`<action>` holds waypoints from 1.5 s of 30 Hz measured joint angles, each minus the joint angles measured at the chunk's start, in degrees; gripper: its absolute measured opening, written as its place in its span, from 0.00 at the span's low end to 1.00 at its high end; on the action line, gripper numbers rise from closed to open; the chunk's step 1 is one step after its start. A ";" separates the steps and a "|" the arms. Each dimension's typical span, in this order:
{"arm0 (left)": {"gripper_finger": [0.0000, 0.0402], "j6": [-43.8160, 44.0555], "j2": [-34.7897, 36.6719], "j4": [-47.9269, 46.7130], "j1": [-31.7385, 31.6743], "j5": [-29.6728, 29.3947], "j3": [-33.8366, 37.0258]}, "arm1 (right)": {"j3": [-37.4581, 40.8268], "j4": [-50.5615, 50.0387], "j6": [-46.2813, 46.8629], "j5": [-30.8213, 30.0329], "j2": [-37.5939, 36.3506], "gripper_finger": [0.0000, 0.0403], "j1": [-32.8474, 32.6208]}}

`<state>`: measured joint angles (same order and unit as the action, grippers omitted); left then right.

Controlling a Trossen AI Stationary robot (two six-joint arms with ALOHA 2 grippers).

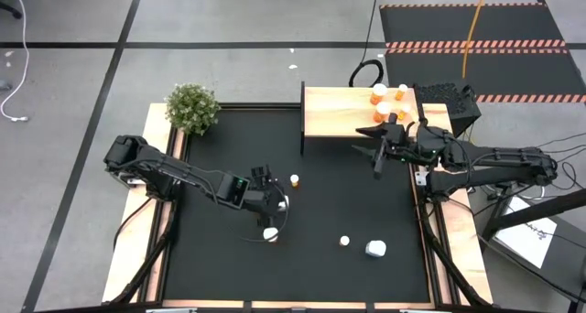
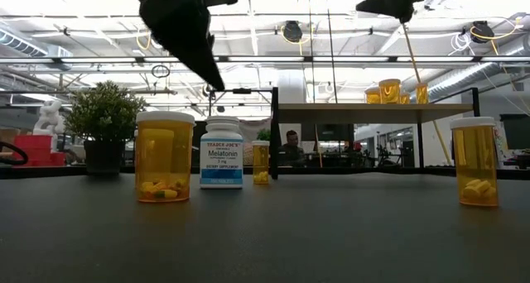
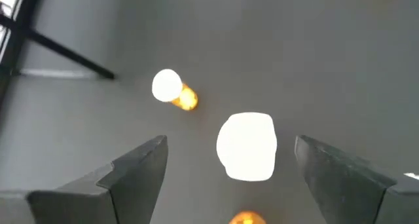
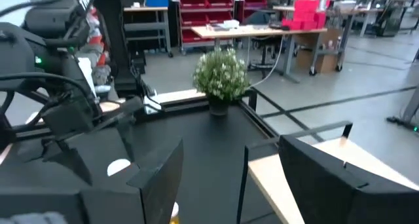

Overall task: Pick and place medicine bottles onto shelf by color
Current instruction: Put the small orange pill bottle on the shelf

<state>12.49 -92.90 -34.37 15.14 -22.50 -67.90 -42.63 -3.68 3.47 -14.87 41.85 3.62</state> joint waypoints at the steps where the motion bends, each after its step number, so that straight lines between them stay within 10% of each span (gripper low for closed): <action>1: 0.83 -0.19 0.00 0.91 0.00 0.00 0.00 | 0.00 0.35 -0.17 0.00 0.00 0.61 0.00; 45: 0.83 -2.69 -6.23 17.12 -11.67 9.13 -0.20 | -0.02 1.28 -3.37 -1.47 3.96 0.61 0.02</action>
<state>9.80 -99.13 -17.25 3.46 -13.37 -68.10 -42.65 -2.40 0.10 -16.35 45.80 3.64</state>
